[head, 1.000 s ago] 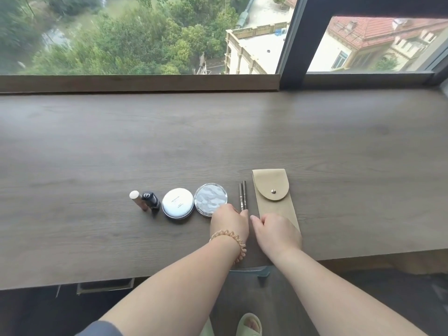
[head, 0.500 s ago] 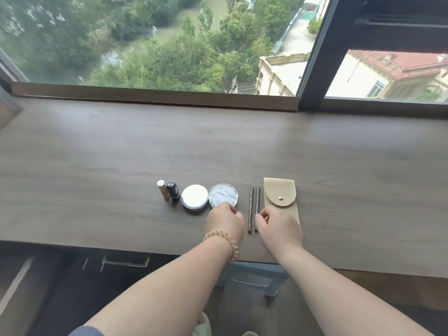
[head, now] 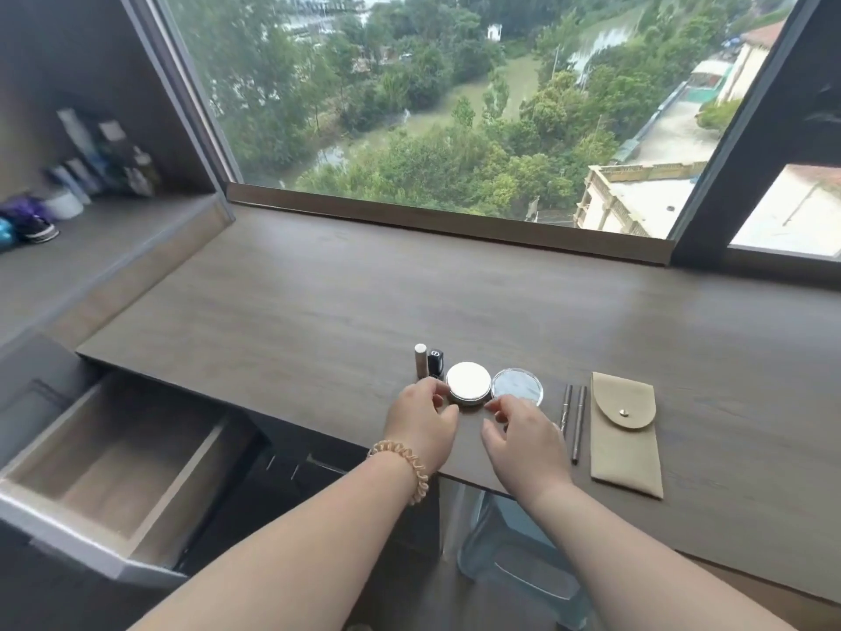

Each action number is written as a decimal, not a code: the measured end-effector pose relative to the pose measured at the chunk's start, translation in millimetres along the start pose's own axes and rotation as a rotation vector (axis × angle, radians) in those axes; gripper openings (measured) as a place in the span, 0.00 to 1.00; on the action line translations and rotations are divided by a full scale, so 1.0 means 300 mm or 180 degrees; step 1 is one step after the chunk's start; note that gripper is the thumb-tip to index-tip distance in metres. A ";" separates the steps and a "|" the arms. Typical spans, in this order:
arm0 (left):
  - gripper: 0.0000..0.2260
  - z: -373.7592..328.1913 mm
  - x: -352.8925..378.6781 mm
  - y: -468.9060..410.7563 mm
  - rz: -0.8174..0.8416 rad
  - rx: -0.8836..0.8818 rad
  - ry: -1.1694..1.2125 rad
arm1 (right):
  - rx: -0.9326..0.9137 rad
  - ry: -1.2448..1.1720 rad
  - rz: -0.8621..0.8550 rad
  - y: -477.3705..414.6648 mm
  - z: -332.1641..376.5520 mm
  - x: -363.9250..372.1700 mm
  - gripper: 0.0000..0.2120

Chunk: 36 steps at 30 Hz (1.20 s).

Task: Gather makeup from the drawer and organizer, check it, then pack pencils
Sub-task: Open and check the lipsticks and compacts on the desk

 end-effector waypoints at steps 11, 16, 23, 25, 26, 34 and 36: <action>0.11 0.207 -0.237 -0.163 0.0346 0.0100 0.0119 | 0.0273 0.0132 0.0038 -0.156 0.221 0.159 0.16; 0.11 0.302 -0.303 -0.282 0.0586 0.0309 0.0157 | 0.0565 0.0525 0.0206 -0.251 0.278 0.227 0.25; 0.11 0.352 -0.264 -0.402 0.0803 0.0340 0.0276 | 0.1031 0.0743 0.0085 -0.344 0.290 0.278 0.14; 0.11 0.334 -0.251 -0.413 0.0824 0.0381 0.0277 | 0.0974 0.0735 0.0027 -0.345 0.279 0.275 0.11; 0.11 0.318 -0.246 -0.416 0.0837 0.0401 0.0307 | 0.0944 0.0691 -0.0011 -0.341 0.274 0.266 0.10; 0.11 0.081 -0.257 -0.364 0.1469 0.0797 0.0916 | 0.0089 -0.0641 -0.0732 -0.218 0.366 0.058 0.10; 0.06 0.026 -0.272 -0.345 0.1555 0.0820 0.1259 | 0.0112 -0.1201 -0.0744 -0.194 0.380 0.011 0.13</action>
Point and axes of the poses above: each hand's wrist, its own y-axis away from the middle knuckle, its own x-axis out of the palm, z = x × y, the point moved 1 cm from there along -y, towards the middle knuckle, and after that the axes turned 2 degrees about y, right-handed, at the moved point
